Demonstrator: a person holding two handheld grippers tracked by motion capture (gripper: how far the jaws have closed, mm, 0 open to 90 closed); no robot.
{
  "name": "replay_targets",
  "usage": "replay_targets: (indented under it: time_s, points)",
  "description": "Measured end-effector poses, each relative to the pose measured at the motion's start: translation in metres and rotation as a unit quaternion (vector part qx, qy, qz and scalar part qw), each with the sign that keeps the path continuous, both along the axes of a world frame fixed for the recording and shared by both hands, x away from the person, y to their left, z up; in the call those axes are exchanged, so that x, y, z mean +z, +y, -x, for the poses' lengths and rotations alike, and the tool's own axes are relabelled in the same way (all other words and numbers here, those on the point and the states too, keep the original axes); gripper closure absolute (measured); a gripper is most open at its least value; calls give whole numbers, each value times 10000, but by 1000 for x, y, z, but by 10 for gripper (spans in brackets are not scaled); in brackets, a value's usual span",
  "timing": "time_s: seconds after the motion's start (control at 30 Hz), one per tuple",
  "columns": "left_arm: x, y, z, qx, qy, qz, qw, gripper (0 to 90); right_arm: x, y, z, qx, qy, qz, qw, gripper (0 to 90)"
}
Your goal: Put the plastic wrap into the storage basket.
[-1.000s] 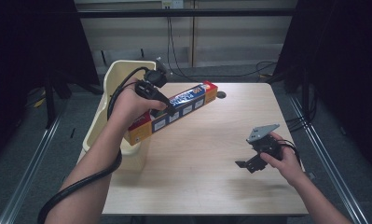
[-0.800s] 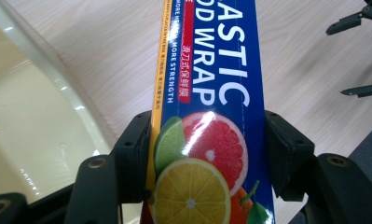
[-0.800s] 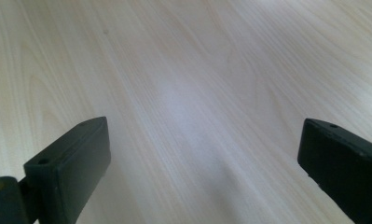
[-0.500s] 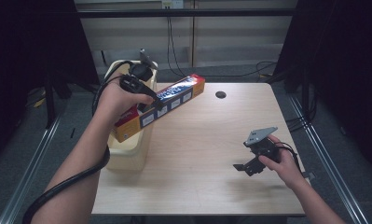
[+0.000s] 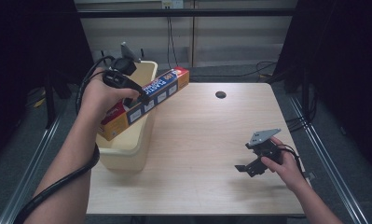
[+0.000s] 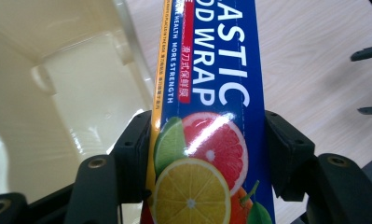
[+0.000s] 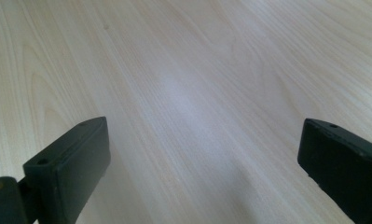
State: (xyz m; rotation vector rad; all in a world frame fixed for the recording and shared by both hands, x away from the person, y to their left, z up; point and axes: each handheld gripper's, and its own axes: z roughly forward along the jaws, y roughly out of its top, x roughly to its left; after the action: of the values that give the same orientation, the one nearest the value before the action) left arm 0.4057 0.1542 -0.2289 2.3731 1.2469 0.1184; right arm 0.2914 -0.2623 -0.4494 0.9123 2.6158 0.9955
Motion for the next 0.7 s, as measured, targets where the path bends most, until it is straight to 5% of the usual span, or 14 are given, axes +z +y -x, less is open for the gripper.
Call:
replay_targets:
  time_s: [0.33,0.7]
  points:
    - [7,20,-1,485,-12,32,9988,418,0,-2,1,-38,-15,9,10000,22]
    - [11,27,-2,675,-17,30,9977,418,-3,-3,1,-71,-36,34,10000,22]
